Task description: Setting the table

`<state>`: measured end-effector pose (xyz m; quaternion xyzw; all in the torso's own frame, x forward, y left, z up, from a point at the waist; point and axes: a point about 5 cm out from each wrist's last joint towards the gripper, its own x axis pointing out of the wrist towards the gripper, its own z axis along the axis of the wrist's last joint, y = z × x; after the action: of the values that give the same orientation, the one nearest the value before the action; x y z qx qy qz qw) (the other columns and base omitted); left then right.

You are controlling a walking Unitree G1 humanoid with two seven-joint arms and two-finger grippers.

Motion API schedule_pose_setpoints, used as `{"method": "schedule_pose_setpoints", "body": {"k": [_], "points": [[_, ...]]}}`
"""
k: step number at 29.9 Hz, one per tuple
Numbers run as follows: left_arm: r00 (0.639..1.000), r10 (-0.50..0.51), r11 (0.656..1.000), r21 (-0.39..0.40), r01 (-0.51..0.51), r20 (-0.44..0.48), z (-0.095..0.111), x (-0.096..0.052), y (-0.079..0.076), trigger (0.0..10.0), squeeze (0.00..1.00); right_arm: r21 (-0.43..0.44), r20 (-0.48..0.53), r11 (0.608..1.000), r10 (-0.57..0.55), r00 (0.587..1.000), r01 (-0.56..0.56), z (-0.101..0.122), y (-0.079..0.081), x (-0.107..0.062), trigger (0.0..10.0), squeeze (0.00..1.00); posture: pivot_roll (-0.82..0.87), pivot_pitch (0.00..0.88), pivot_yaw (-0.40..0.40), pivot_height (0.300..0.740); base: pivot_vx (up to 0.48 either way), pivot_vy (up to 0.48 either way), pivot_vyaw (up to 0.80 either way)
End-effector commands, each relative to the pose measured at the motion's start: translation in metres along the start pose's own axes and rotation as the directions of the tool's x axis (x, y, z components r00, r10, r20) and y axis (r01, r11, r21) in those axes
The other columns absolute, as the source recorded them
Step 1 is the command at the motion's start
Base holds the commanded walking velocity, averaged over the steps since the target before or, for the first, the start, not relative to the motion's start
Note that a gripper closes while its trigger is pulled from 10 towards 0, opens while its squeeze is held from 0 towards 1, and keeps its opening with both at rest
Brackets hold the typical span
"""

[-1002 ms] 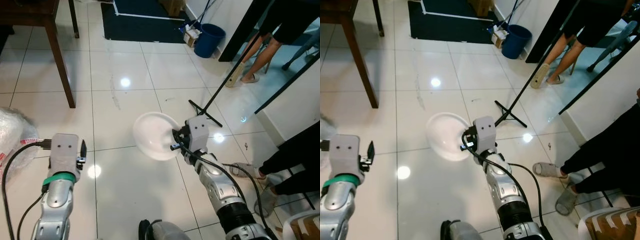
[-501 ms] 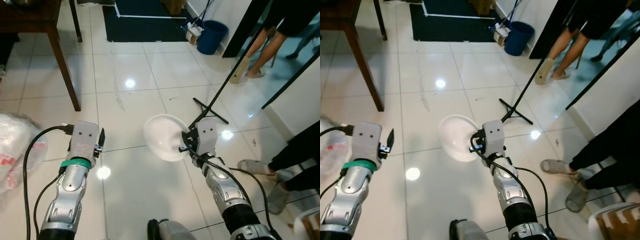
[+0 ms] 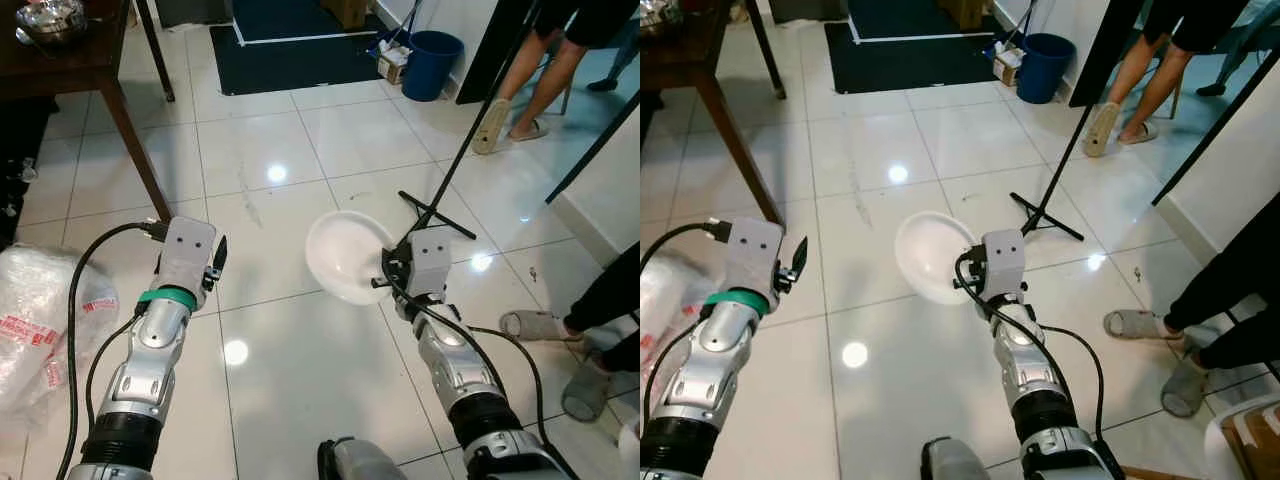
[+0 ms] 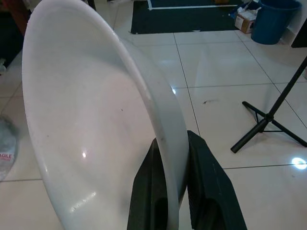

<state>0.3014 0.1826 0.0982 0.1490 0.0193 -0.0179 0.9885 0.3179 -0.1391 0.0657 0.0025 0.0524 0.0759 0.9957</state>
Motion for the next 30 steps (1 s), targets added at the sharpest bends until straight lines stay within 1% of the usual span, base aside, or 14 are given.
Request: {"method": "schedule_pose_setpoints", "body": {"k": [1,4,6,8,11,15,21,30], "points": [[1.0,-0.015,1.0,0.005,0.015,-0.007,-0.0029,0.0001,-0.0013,10.0,0.0,0.016,0.002,1.0,-0.016,1.0,0.016,-0.0016,-0.0013,-0.0008,10.0,0.0,-0.1,0.0,0.055,0.74,0.0,0.0,0.0],[1.0,-0.008,1.0,0.018,0.008,0.004,-0.0026,0.0007,-0.0017,10.0,0.0,0.023,-0.002,0.999,-0.038,0.999,0.038,-0.0042,-0.0038,-0.0032,10.0,0.0,-0.1,0.0,0.048,0.74,0.0,0.0,0.0],[1.0,0.023,1.0,0.018,-0.023,0.009,-0.0033,0.0015,-0.001,10.0,0.0,0.024,-0.006,0.999,-0.047,0.999,0.047,-0.0064,-0.0059,-0.0048,10.0,0.0,-0.1,0.0,0.041,0.74,0.0,0.0,0.0],[0.999,0.031,0.999,0.017,-0.031,0.01,-0.0036,0.002,-0.0007,10.0,0.0,0.024,-0.006,0.999,-0.048,0.999,0.048,-0.0068,-0.0063,-0.0048,10.0,0.0,-0.1,0.0,0.041,0.74,0.0,-0.135,0.0],[0.999,0.044,0.999,0.024,-0.044,0.02,-0.0034,0.0032,-0.0013,10.0,0.0,0.023,-0.006,0.998,-0.049,0.999,0.05,-0.0066,-0.0069,-0.0036,10.0,0.0,-0.1,0.0,0.031,0.74,0.334,-0.255,0.0],[0.999,0.039,0.999,0.02,-0.04,0.036,-0.0025,0.0036,-0.0049,10.0,0.0,0.022,-0.002,0.999,-0.047,0.999,0.047,-0.0044,-0.006,-0.0013,10.0,0.0,-0.1,0.0,0.026,0.74,0.446,0.0,0.0],[0.998,0.036,0.999,0.016,-0.037,0.044,-0.0023,0.0036,-0.0065,10.0,0.0,0.019,-0.003,0.999,-0.045,0.999,0.045,-0.0058,-0.0045,-0.0024,10.0,0.0,-0.1,0.0,0.025,0.74,0.459,0.0,0.0],[0.998,0.024,1.0,0.013,-0.025,0.057,-0.0023,0.0036,-0.0105,10.0,0.0,0.01,-0.011,0.999,-0.049,0.999,0.049,-0.0093,-0.0075,-0.0046,10.0,0.0,-0.11,0.0,0.026,0.74,0.462,0.0,0.0]]}}
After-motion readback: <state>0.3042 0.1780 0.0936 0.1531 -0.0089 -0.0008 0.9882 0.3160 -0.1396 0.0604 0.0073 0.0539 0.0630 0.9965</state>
